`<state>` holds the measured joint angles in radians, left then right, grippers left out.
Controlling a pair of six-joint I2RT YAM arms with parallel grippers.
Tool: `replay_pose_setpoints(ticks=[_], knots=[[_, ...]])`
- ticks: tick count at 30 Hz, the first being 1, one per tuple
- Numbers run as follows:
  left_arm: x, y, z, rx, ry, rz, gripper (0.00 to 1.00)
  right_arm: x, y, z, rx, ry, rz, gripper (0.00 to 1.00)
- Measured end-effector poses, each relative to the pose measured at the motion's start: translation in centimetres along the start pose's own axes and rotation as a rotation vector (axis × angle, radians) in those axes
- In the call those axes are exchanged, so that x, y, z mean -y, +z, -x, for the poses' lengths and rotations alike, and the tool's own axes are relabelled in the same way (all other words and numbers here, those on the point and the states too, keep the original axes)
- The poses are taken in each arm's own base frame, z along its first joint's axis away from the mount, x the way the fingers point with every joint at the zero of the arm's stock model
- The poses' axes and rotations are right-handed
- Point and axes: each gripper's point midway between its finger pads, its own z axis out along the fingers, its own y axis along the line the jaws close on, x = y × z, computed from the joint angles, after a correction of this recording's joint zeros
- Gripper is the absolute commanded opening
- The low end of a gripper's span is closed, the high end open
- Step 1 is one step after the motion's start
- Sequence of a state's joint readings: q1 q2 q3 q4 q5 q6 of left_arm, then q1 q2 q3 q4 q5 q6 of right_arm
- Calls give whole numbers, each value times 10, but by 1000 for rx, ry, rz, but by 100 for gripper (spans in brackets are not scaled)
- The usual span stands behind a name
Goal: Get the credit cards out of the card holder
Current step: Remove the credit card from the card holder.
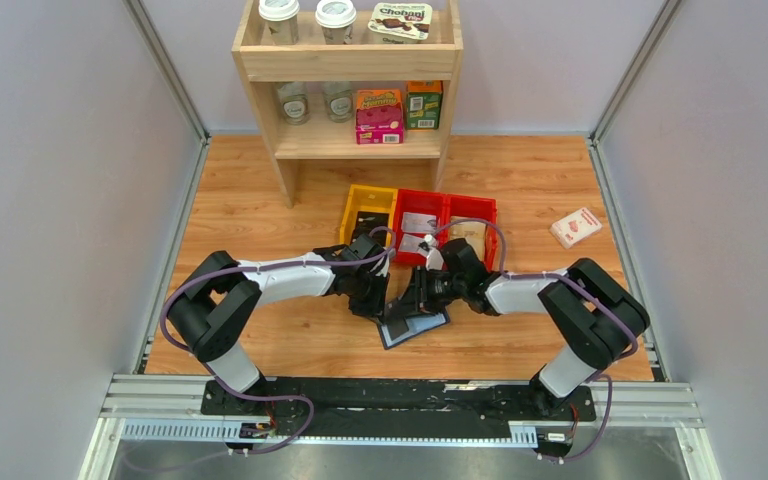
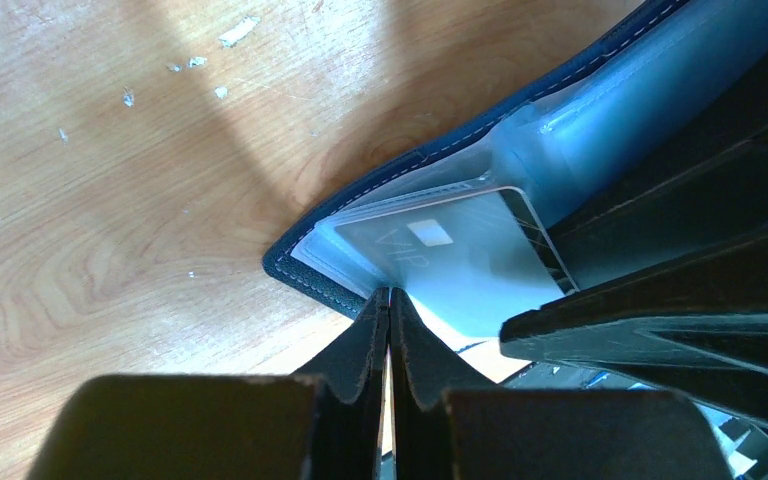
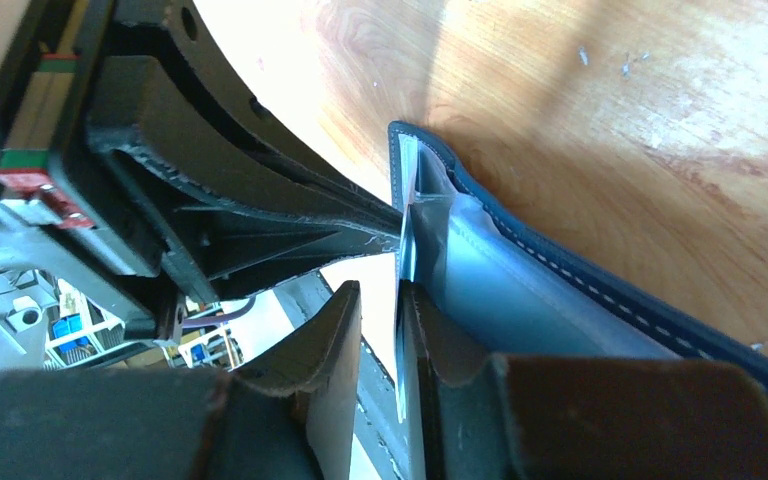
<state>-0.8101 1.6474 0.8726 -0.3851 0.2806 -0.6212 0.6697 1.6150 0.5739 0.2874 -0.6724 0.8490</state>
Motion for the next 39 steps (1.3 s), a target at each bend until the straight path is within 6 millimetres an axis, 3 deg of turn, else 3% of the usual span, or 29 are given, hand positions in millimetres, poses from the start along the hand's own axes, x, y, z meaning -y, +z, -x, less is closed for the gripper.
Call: replay_pose_setpoints(ticks=[9, 30, 33, 39], knots=[[0, 0, 0, 1, 1, 3, 7, -6, -17, 8, 33, -11, 39, 19], [-1, 0, 1, 4, 5, 5, 8, 15, -45, 20, 92, 1, 5, 0], [-2, -1, 2, 15, 17, 14, 16, 21, -52, 19, 96, 4, -26, 0], [-4, -17, 13, 98, 63, 43, 46, 23, -71, 15, 115, -55, -103, 0]])
